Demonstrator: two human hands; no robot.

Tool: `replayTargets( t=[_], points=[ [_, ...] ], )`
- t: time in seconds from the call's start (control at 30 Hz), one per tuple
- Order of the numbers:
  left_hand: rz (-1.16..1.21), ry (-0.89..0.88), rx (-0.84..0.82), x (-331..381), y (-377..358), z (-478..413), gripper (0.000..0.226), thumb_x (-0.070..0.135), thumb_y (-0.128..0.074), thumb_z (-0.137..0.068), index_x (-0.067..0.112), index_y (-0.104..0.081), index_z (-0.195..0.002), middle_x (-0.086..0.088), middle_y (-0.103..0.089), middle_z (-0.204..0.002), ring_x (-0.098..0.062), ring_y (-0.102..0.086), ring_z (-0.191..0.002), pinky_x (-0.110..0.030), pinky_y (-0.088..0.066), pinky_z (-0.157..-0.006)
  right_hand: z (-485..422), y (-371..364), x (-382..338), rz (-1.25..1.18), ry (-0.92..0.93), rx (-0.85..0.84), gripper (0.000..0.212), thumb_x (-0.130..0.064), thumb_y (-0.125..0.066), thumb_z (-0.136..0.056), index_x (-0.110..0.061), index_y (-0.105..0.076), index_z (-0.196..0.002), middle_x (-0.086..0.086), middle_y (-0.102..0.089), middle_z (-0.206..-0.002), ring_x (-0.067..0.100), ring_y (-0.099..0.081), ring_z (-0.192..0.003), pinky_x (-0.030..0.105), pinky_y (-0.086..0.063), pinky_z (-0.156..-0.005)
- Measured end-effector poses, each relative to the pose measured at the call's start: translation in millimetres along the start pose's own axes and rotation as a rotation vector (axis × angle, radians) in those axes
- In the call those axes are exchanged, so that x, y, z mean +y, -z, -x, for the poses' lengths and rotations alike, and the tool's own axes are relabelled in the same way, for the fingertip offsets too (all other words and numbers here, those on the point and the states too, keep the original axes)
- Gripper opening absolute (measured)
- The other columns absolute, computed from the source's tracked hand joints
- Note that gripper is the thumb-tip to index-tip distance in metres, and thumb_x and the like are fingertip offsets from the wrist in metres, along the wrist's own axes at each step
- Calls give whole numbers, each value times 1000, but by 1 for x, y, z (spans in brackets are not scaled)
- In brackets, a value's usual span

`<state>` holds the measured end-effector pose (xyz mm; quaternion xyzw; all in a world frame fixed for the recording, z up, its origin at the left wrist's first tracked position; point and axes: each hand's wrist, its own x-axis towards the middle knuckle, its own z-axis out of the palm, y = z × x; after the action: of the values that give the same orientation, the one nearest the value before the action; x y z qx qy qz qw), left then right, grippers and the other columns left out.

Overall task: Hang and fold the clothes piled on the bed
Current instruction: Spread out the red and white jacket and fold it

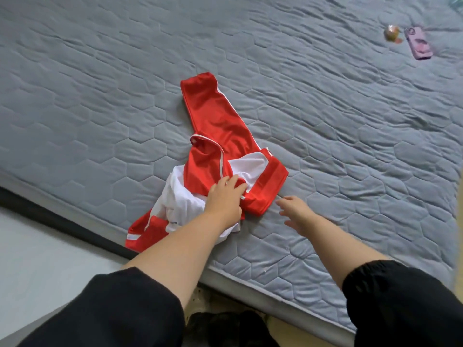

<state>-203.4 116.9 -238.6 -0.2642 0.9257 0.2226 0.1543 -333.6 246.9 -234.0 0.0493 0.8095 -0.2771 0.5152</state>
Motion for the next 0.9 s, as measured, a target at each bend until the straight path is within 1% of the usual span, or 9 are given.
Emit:
replayTargets(
  t=[0.07, 0.17, 0.27, 0.33, 0.47, 0.6, 0.7, 0.8, 0.9],
  points=[
    [-290, -225, 6, 1, -22, -20, 63, 14, -51, -85, 21, -32, -144, -5, -22, -155, -27, -18, -142, -41, -21, -111, -23, -13, 12, 1, 3, 8, 33, -15, -52, -92, 3, -53, -119, 23, -48, -100, 41, -55, -109, 48, -46, -93],
    [-489, -303, -83, 4, -54, -45, 52, 16, -35, -100, 16, -22, -150, -15, -17, -157, -35, -7, -146, -54, -7, -115, -53, -26, 38, -26, -11, 35, 44, -17, -54, -91, -7, -44, -133, 12, -50, -110, 22, -49, -101, 36, -42, -87],
    [-588, -295, -97, 6, -70, -54, 48, 14, -30, -102, 17, -24, -149, -16, -36, -147, -36, -22, -141, -60, -6, -114, -56, -30, 61, -52, -28, 82, 50, -13, -54, -91, -8, -40, -139, 13, -54, -115, 22, -53, -100, 33, -42, -87],
    [-584, -258, -100, 12, -68, -52, 40, 9, -33, -98, 12, -44, -137, -14, -53, -130, -34, -40, -127, -59, -13, -112, -51, -29, 69, -78, -37, 75, 50, -13, -55, -90, -10, -41, -138, 13, -55, -118, 22, -55, -102, 35, -43, -91],
    [-419, -184, -159, 26, -46, -37, 31, 3, -39, -92, 7, -61, -112, -12, -62, -114, -33, -56, -107, -39, -37, -90, -33, -15, 63, -112, -2, 63, 49, -12, -54, -90, -10, -42, -138, 13, -54, -126, 23, -54, -109, 37, -43, -94],
    [59, -63, -88, 33, 2, -7, 21, 11, -51, -89, 10, -64, -105, -12, -61, -114, -33, -55, -109, -37, -40, -83, 5, 17, 48, -93, 84, 76, 47, -6, -50, -91, -9, -44, -137, 11, -55, -124, 17, -53, -94, 27, -44, -76],
    [359, 14, -72, 56, 54, 23, 11, 11, -53, -90, 13, -63, -85, -12, -68, -97, -33, -59, -97, -33, -36, -72, 48, 45, 39, -116, 202, 7, 57, 3, -53, -83, -10, -42, -137, 9, -56, -121, 10, -53, -85, 13, -39, -60],
    [540, -20, -84, 90, 106, 52, 17, 8, -56, -91, 7, -62, -75, -10, -61, -75, -25, -57, -78, -29, -32, -64, 103, 65, 32, -157, 317, -63, 87, -2, -59, -53, -12, -40, -136, 7, -57, -114, 16, -55, -97, 21, -46, -77],
    [605, -105, -89, 124, 149, 84, 25, 1, -57, -89, 16, -62, -68, 5, -52, -63, -5, -47, -64, -21, -34, -58, 144, 82, 32, -145, 405, -84, 68, 8, -70, -66, -7, -49, -129, 8, -61, -110, 17, -57, -98, 34, -48, -90]
  ],
)
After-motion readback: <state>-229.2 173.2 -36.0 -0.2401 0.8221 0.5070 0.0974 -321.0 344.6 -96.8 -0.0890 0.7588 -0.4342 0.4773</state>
